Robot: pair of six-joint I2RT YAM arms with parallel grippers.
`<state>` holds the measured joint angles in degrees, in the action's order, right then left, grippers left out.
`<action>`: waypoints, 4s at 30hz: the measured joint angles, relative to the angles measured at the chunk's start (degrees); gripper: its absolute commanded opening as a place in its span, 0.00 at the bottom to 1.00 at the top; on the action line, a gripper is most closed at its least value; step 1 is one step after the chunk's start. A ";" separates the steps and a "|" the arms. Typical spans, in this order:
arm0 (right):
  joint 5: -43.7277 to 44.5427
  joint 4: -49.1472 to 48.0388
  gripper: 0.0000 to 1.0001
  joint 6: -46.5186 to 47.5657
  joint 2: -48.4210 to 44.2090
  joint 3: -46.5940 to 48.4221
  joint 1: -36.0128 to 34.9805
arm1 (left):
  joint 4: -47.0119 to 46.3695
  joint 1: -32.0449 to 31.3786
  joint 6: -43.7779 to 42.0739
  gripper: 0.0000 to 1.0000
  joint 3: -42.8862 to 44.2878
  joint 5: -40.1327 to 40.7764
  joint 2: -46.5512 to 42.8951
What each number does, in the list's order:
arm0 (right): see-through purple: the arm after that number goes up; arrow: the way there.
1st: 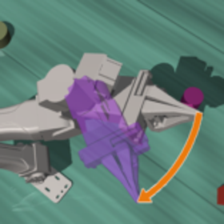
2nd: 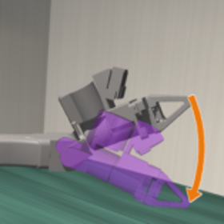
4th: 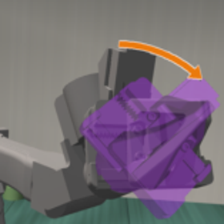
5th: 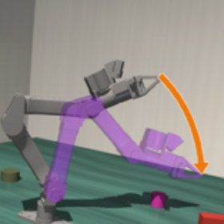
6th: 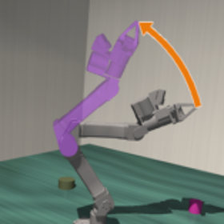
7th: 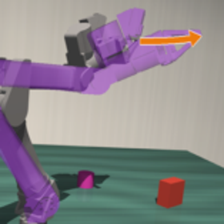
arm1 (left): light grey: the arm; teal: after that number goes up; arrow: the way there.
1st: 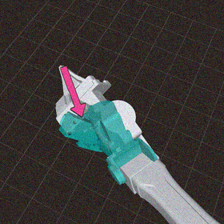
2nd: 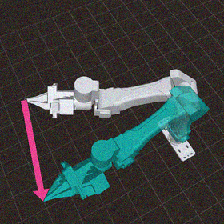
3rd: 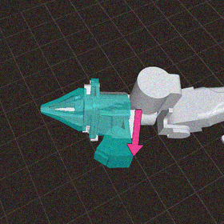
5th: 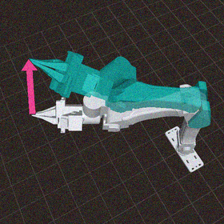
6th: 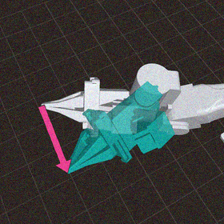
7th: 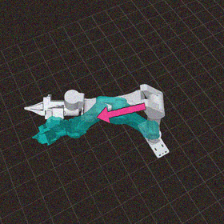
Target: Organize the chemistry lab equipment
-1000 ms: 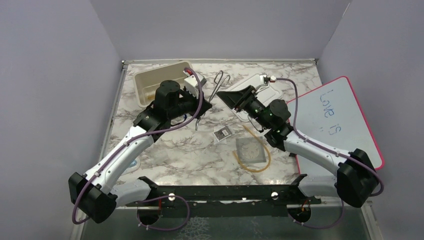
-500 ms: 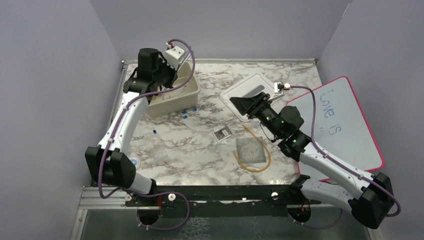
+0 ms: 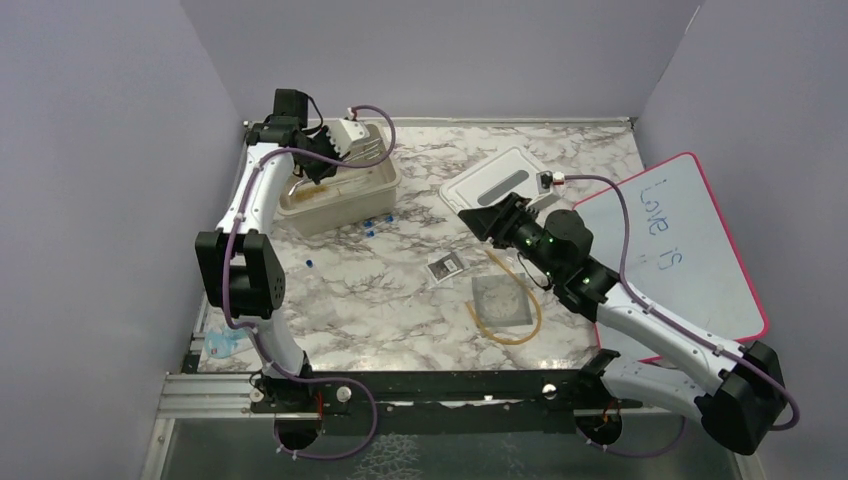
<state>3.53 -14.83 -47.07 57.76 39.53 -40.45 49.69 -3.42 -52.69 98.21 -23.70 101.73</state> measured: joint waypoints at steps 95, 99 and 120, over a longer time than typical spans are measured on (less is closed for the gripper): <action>4.48 20.41 0.12 10.95 24.06 1.62 13.57 | -55.17 -20.70 77.83 0.50 -51.19 0.50 -34.36; 3.30 18.56 0.05 10.82 20.63 -0.02 13.55 | -55.12 -20.70 81.37 0.50 -51.30 0.63 -33.53; -31.01 -0.20 0.01 9.42 9.57 -1.29 13.79 | -63.19 -21.33 102.57 0.74 -54.62 -2.36 -30.53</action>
<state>-27.49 -15.03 -37.65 67.33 38.24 -26.65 -13.50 -24.75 49.89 43.59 -26.06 71.20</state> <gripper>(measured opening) 0.064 0.738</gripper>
